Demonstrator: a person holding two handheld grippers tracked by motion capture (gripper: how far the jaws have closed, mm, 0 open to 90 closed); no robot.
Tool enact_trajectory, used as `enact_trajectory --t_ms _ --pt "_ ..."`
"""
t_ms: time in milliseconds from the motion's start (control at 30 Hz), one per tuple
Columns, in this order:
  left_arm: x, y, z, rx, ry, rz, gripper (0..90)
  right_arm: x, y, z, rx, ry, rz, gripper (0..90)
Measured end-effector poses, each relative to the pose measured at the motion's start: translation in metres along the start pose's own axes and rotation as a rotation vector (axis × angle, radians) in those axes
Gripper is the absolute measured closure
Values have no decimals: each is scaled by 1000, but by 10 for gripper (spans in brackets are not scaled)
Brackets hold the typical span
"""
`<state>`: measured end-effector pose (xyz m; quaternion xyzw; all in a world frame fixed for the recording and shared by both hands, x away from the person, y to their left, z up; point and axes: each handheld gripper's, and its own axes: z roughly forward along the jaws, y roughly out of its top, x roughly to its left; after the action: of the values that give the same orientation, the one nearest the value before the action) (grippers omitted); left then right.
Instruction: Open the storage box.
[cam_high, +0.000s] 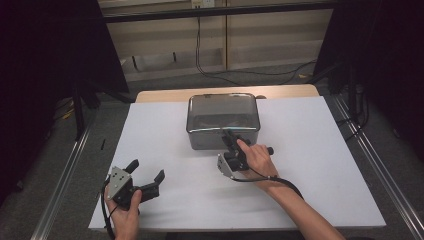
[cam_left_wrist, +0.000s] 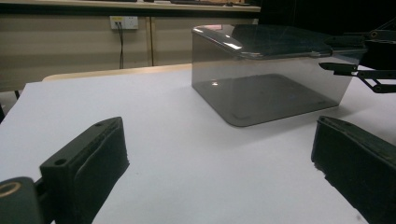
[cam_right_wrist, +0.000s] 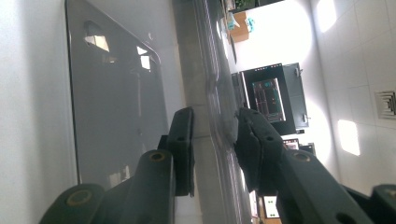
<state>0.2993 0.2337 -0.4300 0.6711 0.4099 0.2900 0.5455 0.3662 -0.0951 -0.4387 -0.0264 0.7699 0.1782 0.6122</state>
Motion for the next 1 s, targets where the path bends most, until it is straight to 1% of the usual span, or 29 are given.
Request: enact_trajectory --t_ms 33,133,233,267,300,367,400,433,533,633,700,800,900,1000 --pt "0 0 0 0 0 5 34 0 0 0 1 -2 -3 690" --pt "-1 1 0 -6 1 3 34 1 1 0 5 -10 -11 720" --pt "-1 1 0 -3 -2 12 34 -1 2 0 0 -11 -11 747" --pt "-1 1 0 -2 -2 12 34 -2 2 -1 4 -9 -4 759" --pt "-1 0 1 -2 -1 11 34 -2 2 -1 3 -10 7 762" --pt "-2 0 1 -1 3 9 35 -2 3 -1 7 -9 9 766" --pt "-2 0 1 7 5 13 36 -2 3 -1 6 -10 7 769" --pt "-2 -1 2 12 0 14 36 -2 3 -1 5 -9 -1 771" --pt "-3 0 2 12 3 20 37 -4 3 -1 2 -6 10 775" --pt "-4 -1 3 11 -5 18 36 -5 3 -2 4 -5 16 779" --pt "-3 -1 3 14 -13 10 37 -7 3 -2 -2 -9 15 779" --pt "-2 -1 3 13 -6 13 36 -8 4 -2 -2 -19 34 779" --pt "-3 -1 3 15 -10 12 36 -10 4 -3 -7 -30 30 784" --pt "-3 -1 4 11 -12 9 36 -13 3 -3 -7 -27 36 784"
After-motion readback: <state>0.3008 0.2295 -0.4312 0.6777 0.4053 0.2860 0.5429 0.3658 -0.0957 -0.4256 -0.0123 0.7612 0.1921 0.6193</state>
